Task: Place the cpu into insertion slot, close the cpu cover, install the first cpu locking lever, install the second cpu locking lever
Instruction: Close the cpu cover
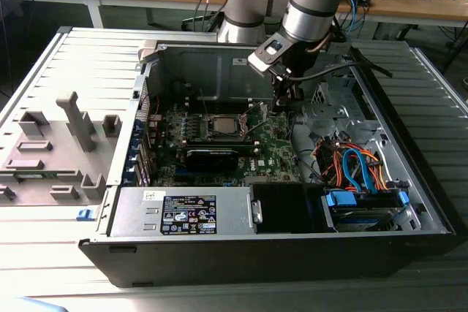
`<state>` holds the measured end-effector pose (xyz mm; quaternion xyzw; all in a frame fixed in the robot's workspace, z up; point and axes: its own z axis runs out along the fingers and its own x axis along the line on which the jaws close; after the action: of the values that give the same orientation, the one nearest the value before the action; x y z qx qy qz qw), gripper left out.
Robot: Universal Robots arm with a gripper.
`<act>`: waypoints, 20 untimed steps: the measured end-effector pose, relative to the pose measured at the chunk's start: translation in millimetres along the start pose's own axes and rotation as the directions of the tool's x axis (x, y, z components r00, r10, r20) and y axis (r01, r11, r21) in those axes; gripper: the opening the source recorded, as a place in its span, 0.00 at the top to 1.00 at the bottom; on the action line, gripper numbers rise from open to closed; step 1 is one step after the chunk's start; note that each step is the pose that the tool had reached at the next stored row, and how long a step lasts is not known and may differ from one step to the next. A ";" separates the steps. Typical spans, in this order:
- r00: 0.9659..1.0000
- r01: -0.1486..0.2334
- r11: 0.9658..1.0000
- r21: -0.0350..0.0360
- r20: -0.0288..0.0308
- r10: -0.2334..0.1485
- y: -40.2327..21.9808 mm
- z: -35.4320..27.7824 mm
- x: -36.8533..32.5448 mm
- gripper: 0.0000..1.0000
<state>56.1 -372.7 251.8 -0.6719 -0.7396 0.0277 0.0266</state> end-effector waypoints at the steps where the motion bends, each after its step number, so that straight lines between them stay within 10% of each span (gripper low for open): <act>1: 1.000 -0.004 1.000 0.000 -0.003 0.004 -0.6 0.5 0.1 0.89; 20: 1.000 -0.023 1.000 -0.001 -0.011 0.023 -54.7 8.0 5.4 0.89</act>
<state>0.7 -372.6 248.1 -0.6805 -0.7317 0.0241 0.0299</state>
